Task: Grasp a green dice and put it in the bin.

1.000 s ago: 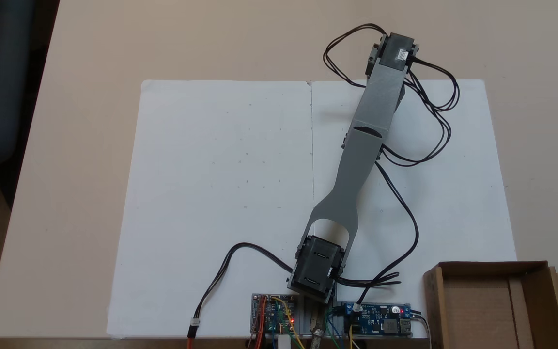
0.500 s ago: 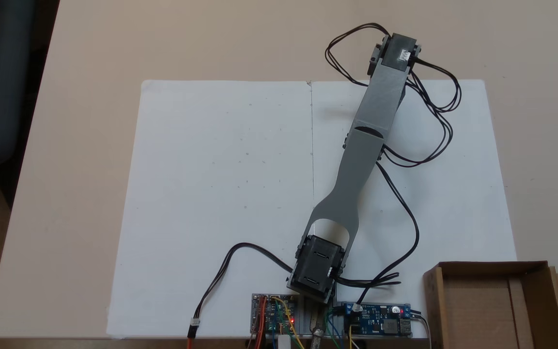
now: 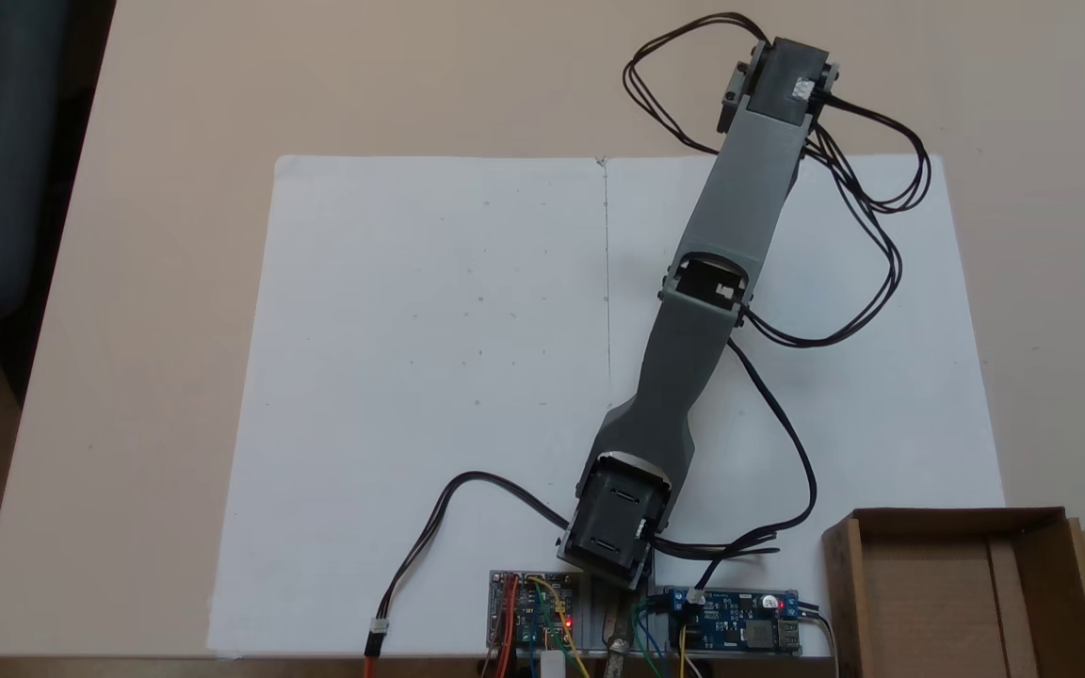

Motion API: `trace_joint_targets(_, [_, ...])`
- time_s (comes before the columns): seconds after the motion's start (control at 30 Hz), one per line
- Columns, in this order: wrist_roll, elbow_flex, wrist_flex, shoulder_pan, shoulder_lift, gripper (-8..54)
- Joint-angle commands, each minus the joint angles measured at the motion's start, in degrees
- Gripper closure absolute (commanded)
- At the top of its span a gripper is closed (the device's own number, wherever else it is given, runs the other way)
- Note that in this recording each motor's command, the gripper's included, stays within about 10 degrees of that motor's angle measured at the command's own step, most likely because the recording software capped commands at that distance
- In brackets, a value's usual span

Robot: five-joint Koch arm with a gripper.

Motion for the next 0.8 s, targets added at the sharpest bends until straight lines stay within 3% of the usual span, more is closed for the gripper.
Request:
trace_joint_targets(0.0, [3.43, 0.79, 3.34, -0.09, 9.47, 33.6])
trace_joint_targets(0.17, [3.52, 4.39, 3.34, 2.02, 19.69, 33.6])
trace_joint_targets(0.77, [-1.76, 1.32, 1.23, 48.25, 21.71, 33.6])
